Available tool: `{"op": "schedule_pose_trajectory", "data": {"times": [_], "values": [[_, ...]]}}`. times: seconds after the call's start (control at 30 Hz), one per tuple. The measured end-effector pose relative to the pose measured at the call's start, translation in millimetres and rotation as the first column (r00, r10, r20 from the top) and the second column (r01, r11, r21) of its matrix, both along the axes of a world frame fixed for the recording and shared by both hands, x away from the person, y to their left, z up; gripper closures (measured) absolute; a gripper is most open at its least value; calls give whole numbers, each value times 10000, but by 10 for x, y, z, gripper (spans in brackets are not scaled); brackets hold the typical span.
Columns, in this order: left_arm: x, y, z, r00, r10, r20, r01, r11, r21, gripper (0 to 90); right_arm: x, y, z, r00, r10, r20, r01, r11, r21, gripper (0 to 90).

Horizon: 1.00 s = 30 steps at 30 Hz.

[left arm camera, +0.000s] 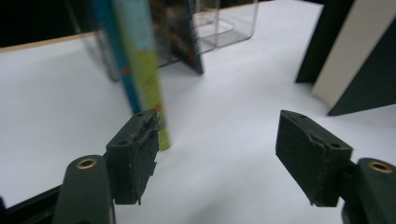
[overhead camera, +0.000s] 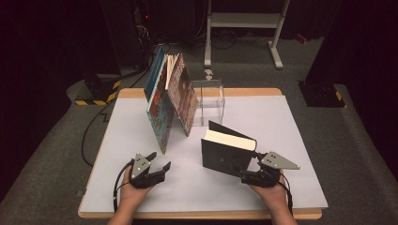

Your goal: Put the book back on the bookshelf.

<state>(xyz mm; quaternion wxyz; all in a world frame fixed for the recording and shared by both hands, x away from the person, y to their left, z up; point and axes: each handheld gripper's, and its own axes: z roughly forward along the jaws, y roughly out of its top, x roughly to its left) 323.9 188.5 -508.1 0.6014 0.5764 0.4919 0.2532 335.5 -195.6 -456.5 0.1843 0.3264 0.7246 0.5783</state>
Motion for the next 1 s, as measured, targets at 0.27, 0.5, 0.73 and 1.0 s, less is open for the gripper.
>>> {"op": "schedule_pose_trajectory", "data": {"times": [0.27, 0.5, 0.73, 1.0], "values": [[-63, 72, 2, 9992, 340, 232, -338, 9994, -82, 279, 14, 8, 62, 9996, 175, 223, -175, 9998, 16, 215], [-87, 79, 38, 9984, 349, 440, -350, 9994, 2, 281, 106, 31, 177, 9989, 411, 233, -408, 9990, -159, 196], [-73, 103, 46, 9984, 455, 330, -453, 9989, -73, 286, 183, 125, 370, 9948, 933, 409, -910, 9942, -569, 269], [-67, 104, 34, 9981, 554, 280, -556, 9985, 31, 284, 173, 94, 390, 9902, 1336, 408, -1307, 9892, -667, 455]]}}
